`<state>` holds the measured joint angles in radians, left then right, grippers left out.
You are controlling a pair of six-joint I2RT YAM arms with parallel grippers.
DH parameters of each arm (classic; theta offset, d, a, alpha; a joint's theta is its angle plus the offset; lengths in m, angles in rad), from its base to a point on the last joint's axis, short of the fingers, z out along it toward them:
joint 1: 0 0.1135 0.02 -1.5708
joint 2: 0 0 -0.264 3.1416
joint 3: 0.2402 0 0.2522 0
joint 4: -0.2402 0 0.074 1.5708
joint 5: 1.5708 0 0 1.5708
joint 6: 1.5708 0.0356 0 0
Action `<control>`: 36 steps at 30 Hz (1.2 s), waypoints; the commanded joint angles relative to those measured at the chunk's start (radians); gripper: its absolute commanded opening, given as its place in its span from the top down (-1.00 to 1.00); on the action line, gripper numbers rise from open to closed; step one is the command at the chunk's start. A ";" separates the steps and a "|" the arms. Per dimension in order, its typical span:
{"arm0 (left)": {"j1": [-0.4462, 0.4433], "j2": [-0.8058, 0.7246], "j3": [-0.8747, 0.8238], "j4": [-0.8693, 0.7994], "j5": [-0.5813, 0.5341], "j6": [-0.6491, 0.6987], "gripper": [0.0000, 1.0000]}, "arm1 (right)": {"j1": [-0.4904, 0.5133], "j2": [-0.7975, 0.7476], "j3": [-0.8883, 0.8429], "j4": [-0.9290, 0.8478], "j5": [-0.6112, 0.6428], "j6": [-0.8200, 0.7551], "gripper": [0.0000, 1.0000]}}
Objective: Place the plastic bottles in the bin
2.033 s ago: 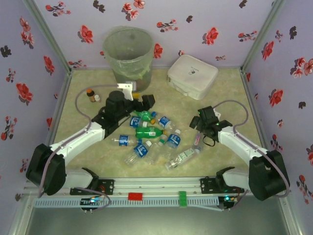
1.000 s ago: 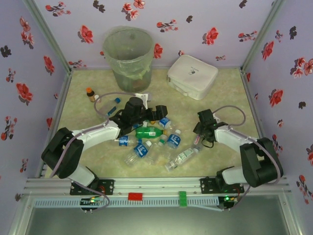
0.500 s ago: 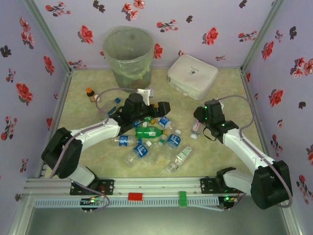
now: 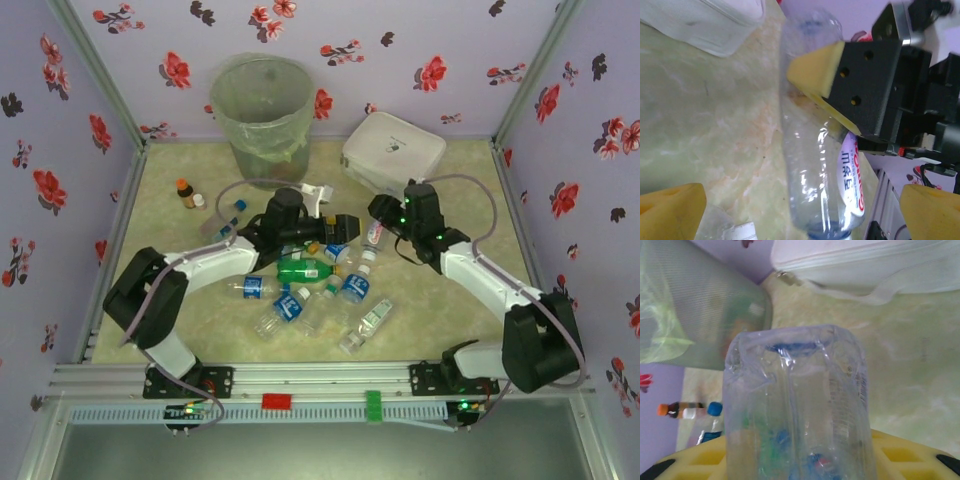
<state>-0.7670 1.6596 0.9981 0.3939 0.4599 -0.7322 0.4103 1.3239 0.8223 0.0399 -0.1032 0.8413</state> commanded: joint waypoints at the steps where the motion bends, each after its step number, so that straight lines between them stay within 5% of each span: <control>1: -0.018 0.040 0.049 0.024 0.073 -0.013 -0.99 | 0.029 0.022 0.055 0.055 -0.044 0.024 0.01; 8: -0.023 0.082 0.070 0.031 0.116 -0.018 -0.98 | 0.048 0.045 0.070 0.066 -0.037 0.026 0.02; 19: -0.023 0.091 0.061 0.045 0.122 -0.025 -0.31 | 0.065 0.062 0.089 0.079 -0.040 0.030 0.02; 28: -0.023 0.096 0.053 0.074 0.126 -0.050 -0.36 | 0.077 0.063 0.087 0.123 -0.035 0.045 0.00; 34: -0.022 0.093 0.050 0.076 0.128 -0.049 0.23 | 0.078 0.057 0.084 0.120 -0.029 0.042 -0.08; 36: -0.022 0.089 0.048 0.079 0.128 -0.052 0.25 | 0.078 0.050 0.084 0.115 -0.021 0.041 -0.24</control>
<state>-0.7845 1.7466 1.0374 0.4389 0.5617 -0.7872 0.4808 1.3861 0.8783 0.1307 -0.1364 0.8719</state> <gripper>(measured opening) 0.409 0.606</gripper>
